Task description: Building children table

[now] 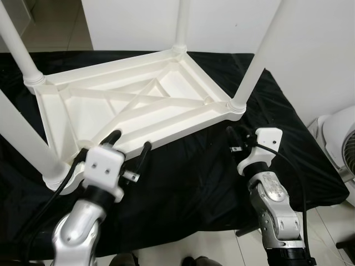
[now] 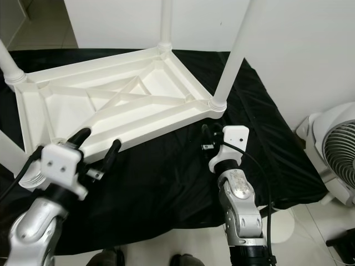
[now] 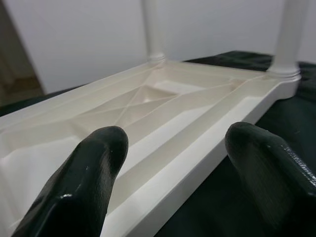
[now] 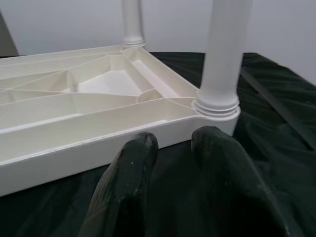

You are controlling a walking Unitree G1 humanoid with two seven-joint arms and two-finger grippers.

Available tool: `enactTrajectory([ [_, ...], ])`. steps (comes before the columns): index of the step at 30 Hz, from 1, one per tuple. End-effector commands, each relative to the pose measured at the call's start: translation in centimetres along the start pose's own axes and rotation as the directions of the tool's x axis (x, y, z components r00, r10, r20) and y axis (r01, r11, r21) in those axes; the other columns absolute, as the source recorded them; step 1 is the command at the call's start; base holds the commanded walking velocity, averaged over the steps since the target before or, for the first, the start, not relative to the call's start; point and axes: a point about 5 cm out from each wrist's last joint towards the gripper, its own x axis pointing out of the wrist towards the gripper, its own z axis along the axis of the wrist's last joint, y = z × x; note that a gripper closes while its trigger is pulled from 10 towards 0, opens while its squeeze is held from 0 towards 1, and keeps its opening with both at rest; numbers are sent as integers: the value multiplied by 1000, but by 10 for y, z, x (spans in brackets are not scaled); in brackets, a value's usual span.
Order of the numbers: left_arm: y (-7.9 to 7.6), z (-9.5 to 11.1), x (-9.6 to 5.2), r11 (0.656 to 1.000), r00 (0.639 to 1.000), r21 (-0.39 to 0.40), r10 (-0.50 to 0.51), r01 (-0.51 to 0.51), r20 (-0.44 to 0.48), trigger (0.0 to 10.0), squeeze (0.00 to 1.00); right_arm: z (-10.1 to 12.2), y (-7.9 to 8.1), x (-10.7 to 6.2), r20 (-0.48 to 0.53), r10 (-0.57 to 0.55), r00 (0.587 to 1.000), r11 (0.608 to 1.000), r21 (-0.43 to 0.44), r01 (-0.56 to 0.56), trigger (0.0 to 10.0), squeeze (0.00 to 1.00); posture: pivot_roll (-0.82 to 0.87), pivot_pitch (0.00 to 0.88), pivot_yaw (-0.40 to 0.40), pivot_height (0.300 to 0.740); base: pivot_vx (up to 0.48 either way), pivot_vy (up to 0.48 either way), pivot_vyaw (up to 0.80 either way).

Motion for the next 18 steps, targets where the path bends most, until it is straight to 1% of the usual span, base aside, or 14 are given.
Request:
enactTrajectory([
  [1, 18, 0, -11, 982, 982, 26, 190, -189, -7, 10000, 0, -1, -11, -3, -6, -16, 1000, 1000, -24, 16, 10000, 0, 166, 103, -76, 740, 0, 0, 0],
  [2, 22, -2, -15, 978, 979, 36, 204, -204, -16, 10000, 0, -1, -14, -3, -7, -17, 1000, 999, -33, 17, 10000, 0, 166, 103, -76, 740, 0, 0, 0],
  [3, 30, -5, -21, 975, 976, 62, 218, -215, -31, 10000, 0, -2, -21, -1, -12, -20, 1000, 999, -50, 19, 10000, 0, 169, 105, -79, 740, 0, 0, 0],
  [4, 30, -5, -21, 975, 976, 62, 218, -215, -31, 10000, 0, -2, -21, -1, -12, -20, 1000, 999, -50, 19, 10000, 0, 169, 105, -79, 740, 0, 0, 0],
  [5, 42, -11, -31, 968, 969, 86, 241, -236, -60, 10000, 0, -4, -33, 1, -23, -33, 999, 997, -69, 31, 10000, 0, 175, 105, -80, 740, 0, 0, 0],
  [7, 42, -11, -31, 968, 969, 86, 241, -236, -60, 10000, 0, -4, -33, 1, -23, -33, 999, 997, -69, 31, 10000, 0, 175, 105, -80, 740, 0, 0, 0],
  [8, 47, -12, -34, 964, 966, 109, 251, -243, -65, 10000, 0, -5, -38, 2, -26, -41, 999, 996, -78, 39, 10000, 0, 177, 105, -82, 740, 0, 0, 0],
  [11, 71, -19, -49, 937, 944, 187, 316, -296, -94, 10000, 0, -7, -53, 8, -34, -62, 997, 992, -108, 58, 10000, 0, 184, 106, -91, 740, 0, 0, 0],
  [12, 71, -19, -49, 937, 944, 187, 316, -296, -94, 10000, 0, -7, -53, 8, -34, -62, 997, 992, -108, 58, 10000, 0, 184, 106, -91, 740, 0, 0, 0],
  [14, 83, -21, -56, 922, 935, 226, 342, -314, -98, 10000, 0, -8, -58, 11, -36, -69, 997, 991, -117, 64, 10000, 0, 190, 106, -93, 740, 0, 0, 0],
  [15, 83, -21, -56, 922, 935, 226, 342, -314, -98, 10000, 0, -8, -58, 11, -36, -69, 997, 991, -117, 64, 10000, 0, 190, 106, -93, 740, 0, 0, 0],
  [16, 88, -21, -60, 916, 931, 244, 351, -319, -100, 10000, 0, -9, -60, 13, -38, -67, 997, 991, -122, 62, 10000, 0, 194, 104, -97, 740, 0, 0, 0],
  [17, 88, -21, -60, 916, 931, 244, 351, -319, -100, 10000, 0, -9, -60, 13, -38, -67, 997, 991, -122, 62, 10000, 0, 194, 104, -97, 740, 0, 0, 0],
  [18, 92, -22, -64, 913, 930, 260, 352, -315, -107, 10000, 0, -9, -61, 14, -40, -65, 997, 990, -125, 60, 10000, 0, 196, 105, -99, 740, 0, 0, 0],
])
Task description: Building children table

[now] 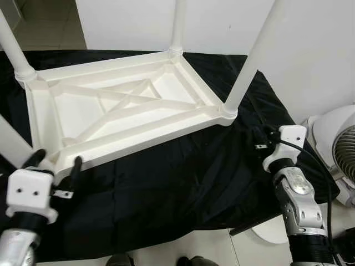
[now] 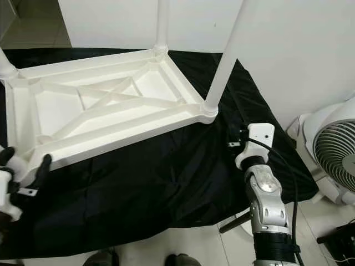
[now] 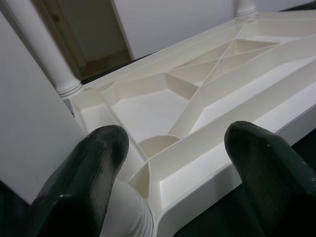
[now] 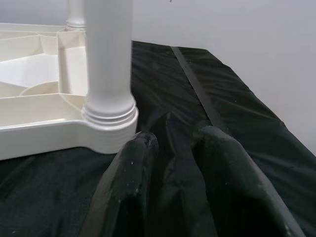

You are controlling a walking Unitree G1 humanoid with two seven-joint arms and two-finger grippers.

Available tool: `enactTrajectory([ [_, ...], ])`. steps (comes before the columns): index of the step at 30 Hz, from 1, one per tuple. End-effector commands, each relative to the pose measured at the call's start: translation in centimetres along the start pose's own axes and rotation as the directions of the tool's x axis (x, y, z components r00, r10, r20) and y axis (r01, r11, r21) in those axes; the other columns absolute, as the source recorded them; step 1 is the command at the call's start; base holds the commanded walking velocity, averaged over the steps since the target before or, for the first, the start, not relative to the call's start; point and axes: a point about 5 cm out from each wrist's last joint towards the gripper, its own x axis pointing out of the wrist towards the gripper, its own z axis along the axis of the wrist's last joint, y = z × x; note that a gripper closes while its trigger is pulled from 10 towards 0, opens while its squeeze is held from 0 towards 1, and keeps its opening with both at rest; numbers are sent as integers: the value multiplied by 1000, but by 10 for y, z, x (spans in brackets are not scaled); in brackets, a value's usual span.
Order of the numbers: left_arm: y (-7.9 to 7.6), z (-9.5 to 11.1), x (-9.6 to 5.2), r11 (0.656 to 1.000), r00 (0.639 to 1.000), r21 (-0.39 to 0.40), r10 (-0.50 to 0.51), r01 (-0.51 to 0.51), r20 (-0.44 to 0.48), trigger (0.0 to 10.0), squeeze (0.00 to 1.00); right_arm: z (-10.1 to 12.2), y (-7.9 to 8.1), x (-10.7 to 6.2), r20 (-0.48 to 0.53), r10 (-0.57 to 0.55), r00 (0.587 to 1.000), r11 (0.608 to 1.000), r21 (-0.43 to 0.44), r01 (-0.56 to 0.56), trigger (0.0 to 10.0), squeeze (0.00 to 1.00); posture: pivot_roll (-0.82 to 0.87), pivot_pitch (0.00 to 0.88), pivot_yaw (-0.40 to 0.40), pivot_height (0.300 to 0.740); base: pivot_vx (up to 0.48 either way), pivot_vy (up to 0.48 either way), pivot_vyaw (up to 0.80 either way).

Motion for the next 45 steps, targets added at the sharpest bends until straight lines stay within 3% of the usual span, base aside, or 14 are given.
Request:
enactTrajectory([
  [1, 12, -7, -7, 994, 993, 7, 110, -110, -37, 10000, 0, 0, -3, 1, 3, -3, 1000, 1000, -6, 3, 10000, 0, 196, 105, -99, 740, 0, 0, 0],
  [11, 11, -18, -36, 1000, 998, 25, -4, 5, -66, 10000, 0, -10, -8, 6, -4, 57, 998, 998, -37, -57, 10000, 0, 217, 96, -92, 740, 0, 0, 0],
  [16, 37, -32, -52, 996, 989, 61, 78, -71, -126, 10000, 0, -16, -14, 6, -15, 66, 998, 997, -50, -66, 10000, 0, 235, 94, -102, 740, 0, 0, 0],
  [21, 45, -35, -53, 993, 986, 78, 100, -90, -130, 10000, 0, -17, -15, 6, -18, 68, 998, 996, -53, -69, 10000, 0, 239, 93, -104, 740, 0, 0, 0],
  [22, 65, -44, -53, 983, 974, 107, 167, -152, -150, 10000, 0, -18, -14, 7, -17, 75, 997, 996, -55, -76, 10000, 0, 248, 89, -107, 740, 0, 0, 0],
  [24, 72, -47, -52, 978, 968, 108, 193, -177, -157, 10000, 0, -18, -14, 8, -16, 77, 997, 995, -55, -78, 10000, 0, 248, 89, -107, 740, 0, 0, 0],
  [26, 92, -56, -46, 961, 947, 108, 270, -255, -172, 10000, 0, -16, -6, 11, -2, 109, 994, 993, -41, -109, 10000, 0, 251, 86, -107, 740, 0, 0, 0],
  [29, 98, -59, -44, 954, 940, 113, 293, -277, -174, 10000, 0, -15, -2, 12, 4, 125, 992, 992, -36, -124, 10000, 0, 250, 86, -108, 740, 0, 0, 0],
  [31, 105, -62, -34, 945, 931, 92, 326, -314, -165, 10000, 0, -14, 5, 12, 14, 147, 989, 989, -23, -147, 10000, 0, 246, 86, -111, 740, 0, 0, 0],
  [32, 110, -65, -15, 942, 931, 57, 335, -330, -146, 10000, 0, -13, 18, 12, 24, 177, 984, 984, 6, -177, 10000, 0, 238, 89, -106, 740, 0, 0, 0],
  [39, 108, -70, 10, 948, 938, 18, 319, -319, -134, 10000, 0, -15, 32, 7, 22, 216, 976, 976, 34, -217, 10000, 0, 223, 93, -98, 740, 0, 0, 0],
  [41, 107, -68, 29, 949, 945, -5, 312, -314, -99, 10000, 0, -15, 39, 4, 20, 227, 974, 972, 59, -228, 10000, 0, 212, 102, -88, 740, 0, 0, 0],
  [43, 107, -68, 29, 949, 945, -5, 312, -314, -99, 10000, 0, -15, 39, 4, 20, 227, 974, 972, 59, -228, 10000, 0, 212, 102, -88, 740, 0, 0, 0],
  [45, 103, -62, 53, 953, 953, -39, 300, -302, -54, 10000, 0, -14, 51, 2, 21, 248, 969, 965, 87, -249, 10000, 0, 204, 104, -79, 740, 0, 0, 0],
])
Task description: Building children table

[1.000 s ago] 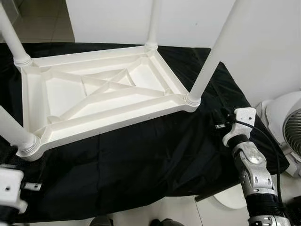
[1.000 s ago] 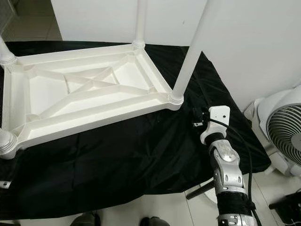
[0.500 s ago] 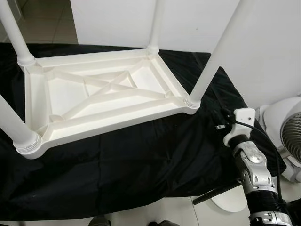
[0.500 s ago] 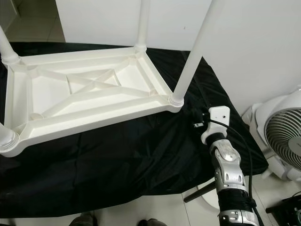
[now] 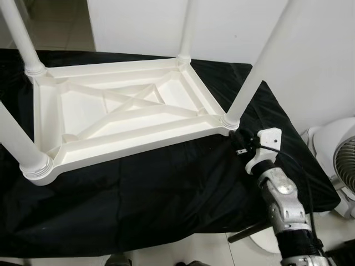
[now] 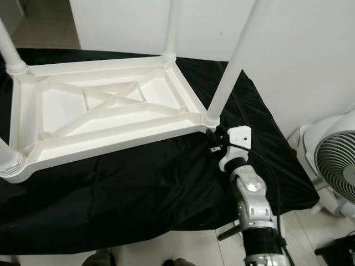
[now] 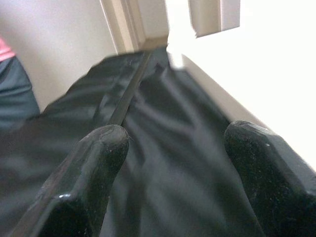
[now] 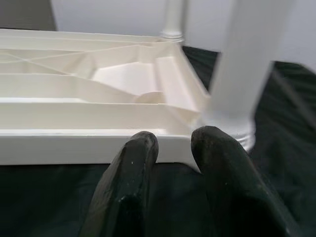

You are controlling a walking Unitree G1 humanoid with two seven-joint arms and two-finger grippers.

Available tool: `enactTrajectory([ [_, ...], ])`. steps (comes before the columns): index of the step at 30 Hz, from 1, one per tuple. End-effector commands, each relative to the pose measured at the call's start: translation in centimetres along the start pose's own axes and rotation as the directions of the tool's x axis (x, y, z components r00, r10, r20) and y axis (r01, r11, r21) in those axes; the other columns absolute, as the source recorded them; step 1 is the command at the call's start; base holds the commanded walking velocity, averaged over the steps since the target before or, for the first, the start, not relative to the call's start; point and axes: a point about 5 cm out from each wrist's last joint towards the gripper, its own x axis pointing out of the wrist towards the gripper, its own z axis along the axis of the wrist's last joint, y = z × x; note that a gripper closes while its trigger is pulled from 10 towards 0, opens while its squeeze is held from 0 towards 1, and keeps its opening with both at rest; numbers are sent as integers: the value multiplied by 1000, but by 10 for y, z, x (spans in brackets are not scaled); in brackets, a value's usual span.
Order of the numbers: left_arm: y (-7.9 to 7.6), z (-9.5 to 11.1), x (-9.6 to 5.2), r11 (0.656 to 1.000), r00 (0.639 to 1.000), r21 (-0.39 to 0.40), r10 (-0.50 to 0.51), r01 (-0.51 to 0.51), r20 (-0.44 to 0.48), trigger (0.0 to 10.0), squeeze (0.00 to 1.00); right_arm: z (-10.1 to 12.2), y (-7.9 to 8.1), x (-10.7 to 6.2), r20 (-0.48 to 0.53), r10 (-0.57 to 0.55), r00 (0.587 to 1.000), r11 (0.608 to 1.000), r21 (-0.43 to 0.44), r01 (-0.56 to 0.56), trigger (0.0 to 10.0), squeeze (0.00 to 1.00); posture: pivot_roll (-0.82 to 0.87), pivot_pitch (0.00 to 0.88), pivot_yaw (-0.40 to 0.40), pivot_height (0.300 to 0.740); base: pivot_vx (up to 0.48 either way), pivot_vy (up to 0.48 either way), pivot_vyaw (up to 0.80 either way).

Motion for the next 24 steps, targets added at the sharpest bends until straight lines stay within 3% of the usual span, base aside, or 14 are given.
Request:
enactTrajectory([
  [1, 3, -2, 1, 994, 994, 13, 109, -109, -7, 10000, 0, 0, 1, -1, -7, 1, 1000, 1000, 10, -1, 10000, 0, 204, 104, -79, 740, 0, 0, 0],
  [3, -11, 7, 22, 997, 997, -26, 70, -69, 41, 10000, 0, -1, 11, 1, -15, 8, 1000, 999, 38, -8, 10000, 0, 200, 104, -77, 740, 0, 0, 0],
  [7, -18, 11, 31, 998, 997, -36, 45, -42, 62, 10000, 0, -4, 16, 3, -36, 7, 999, 999, 43, -5, 10000, 0, 196, 106, -73, 740, 0, 0, 0],
  [9, -35, 18, 40, 998, 995, -59, -19, 24, 95, 10000, 0, -12, 22, 6, -98, -16, 995, 999, 44, 20, 10000, 0, 196, 106, -73, 740, 0, 0, 0],
  [11, -35, 18, 40, 998, 995, -59, -19, 24, 95, 10000, 0, -12, 22, 6, -98, -16, 995, 999, 44, 20, 10000, 0, 196, 106, -73, 740, 0, 0, 0],
  [14, -56, 27, 42, 991, 986, -86, -93, 105, 140, 10000, 0, -21, 23, 7, -154, -88, 984, 995, 42, 96, 10000, 0, 196, 106, -72, 740, 0, 0, 0],
  [24, -92, 38, 35, 961, 958, -136, -214, 241, 191, 10000, 0, -39, 8, 24, -254, -266, 930, 960, 19, 280, 10000, 0, 209, 99, -70, 740, 0, 0, 0],
])
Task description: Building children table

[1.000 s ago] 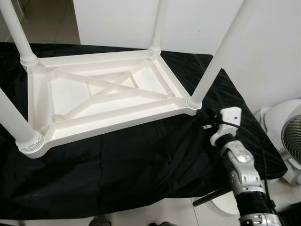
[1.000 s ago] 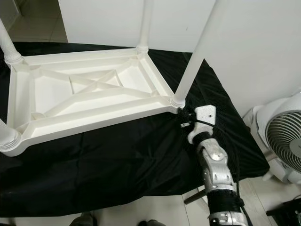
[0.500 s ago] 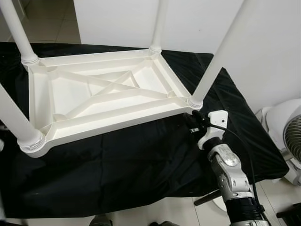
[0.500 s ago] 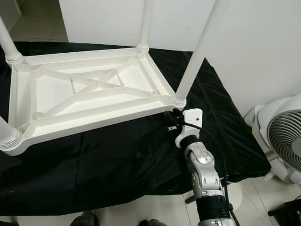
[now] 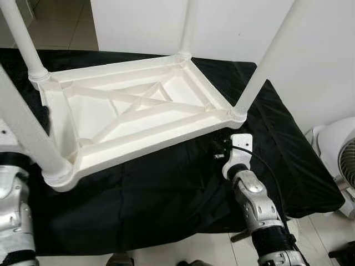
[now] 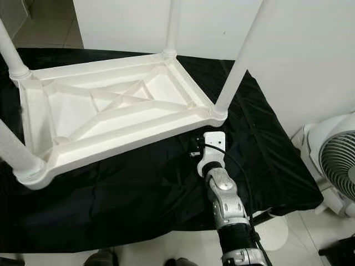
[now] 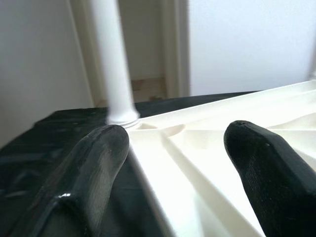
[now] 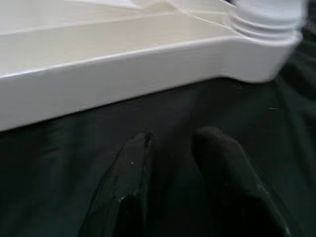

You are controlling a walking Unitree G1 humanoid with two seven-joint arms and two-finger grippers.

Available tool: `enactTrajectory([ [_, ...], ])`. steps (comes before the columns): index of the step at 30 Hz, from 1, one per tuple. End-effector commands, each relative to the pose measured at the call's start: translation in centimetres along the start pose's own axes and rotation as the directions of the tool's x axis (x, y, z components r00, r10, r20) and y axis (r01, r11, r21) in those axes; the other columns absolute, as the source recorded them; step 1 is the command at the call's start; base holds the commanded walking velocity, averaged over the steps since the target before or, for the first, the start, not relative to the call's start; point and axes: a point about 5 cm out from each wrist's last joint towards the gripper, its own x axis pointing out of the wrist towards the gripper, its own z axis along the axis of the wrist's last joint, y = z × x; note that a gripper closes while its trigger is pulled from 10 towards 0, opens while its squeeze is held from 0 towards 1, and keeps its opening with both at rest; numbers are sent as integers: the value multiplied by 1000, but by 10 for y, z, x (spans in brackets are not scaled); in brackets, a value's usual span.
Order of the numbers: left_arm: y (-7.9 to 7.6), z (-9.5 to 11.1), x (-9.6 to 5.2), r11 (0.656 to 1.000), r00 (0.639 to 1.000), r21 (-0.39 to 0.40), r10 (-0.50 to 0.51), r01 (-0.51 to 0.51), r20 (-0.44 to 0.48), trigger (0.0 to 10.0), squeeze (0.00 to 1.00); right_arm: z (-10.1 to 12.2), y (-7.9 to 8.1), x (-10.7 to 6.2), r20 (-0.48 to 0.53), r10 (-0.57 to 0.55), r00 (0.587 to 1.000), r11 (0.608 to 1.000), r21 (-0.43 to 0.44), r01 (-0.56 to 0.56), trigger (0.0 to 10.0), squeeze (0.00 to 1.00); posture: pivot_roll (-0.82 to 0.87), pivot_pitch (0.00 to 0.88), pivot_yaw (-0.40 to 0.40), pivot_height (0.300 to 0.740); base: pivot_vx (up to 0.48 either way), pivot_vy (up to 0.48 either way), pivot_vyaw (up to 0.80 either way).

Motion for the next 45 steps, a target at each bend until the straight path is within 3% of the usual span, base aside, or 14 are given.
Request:
enactTrajectory([
  [1, -19, 0, -2, 994, 994, -30, -110, 110, 1, 10000, 0, -4, -5, 6, -23, -51, 998, 999, 16, 51, 10000, 0, 215, 98, -64, 740, 0, 0, 0],
  [11, -48, 18, -5, 983, 990, -122, -134, 139, 47, 10000, 0, 12, 2, 40, -18, -101, 995, 994, 38, 102, 10000, 0, 255, 95, -58, 740, 0, 0, 0],
  [18, -67, 26, -11, 968, 981, -159, -188, 194, 52, 10000, 0, 17, 13, 52, -43, -86, 995, 996, 27, 87, 10000, 0, 268, 105, -62, 740, 0, 0, 0],
  [26, -79, 35, -17, 959, 976, -183, -207, 216, 63, 10000, 0, 18, 13, 58, -82, -92, 992, 995, 29, 94, 10000, 0, 276, 115, -69, 740, 0, 0, 0],
  [33, -95, 44, -26, 926, 952, -220, -300, 306, 63, 10000, 0, 21, 12, 62, -98, -99, 990, 995, 12, 100, 10000, 0, 283, 122, -75, 740, 0, 0, 0],
  [37, -108, 49, -32, 891, 922, -236, -382, 387, 66, 10000, 0, 23, 14, 64, -98, -79, 992, 997, 7, 80, 10000, 0, 285, 124, -76, 740, 0, 0, 0],
  [38, -116, 51, -36, 870, 902, -245, -425, 429, 70, 10000, 0, 25, 17, 65, -93, -60, 994, 998, 4, 61, 10000, 0, 285, 126, -75, 740, 0, 0, 0],
  [45, -129, 55, -46, 830, 865, -257, -497, 495, 62, 10000, 0, 32, 24, 68, -84, -9, 996, 1000, 12, 10, 10000, 0, 283, 130, -77, 740, 0, 0, 0],
])
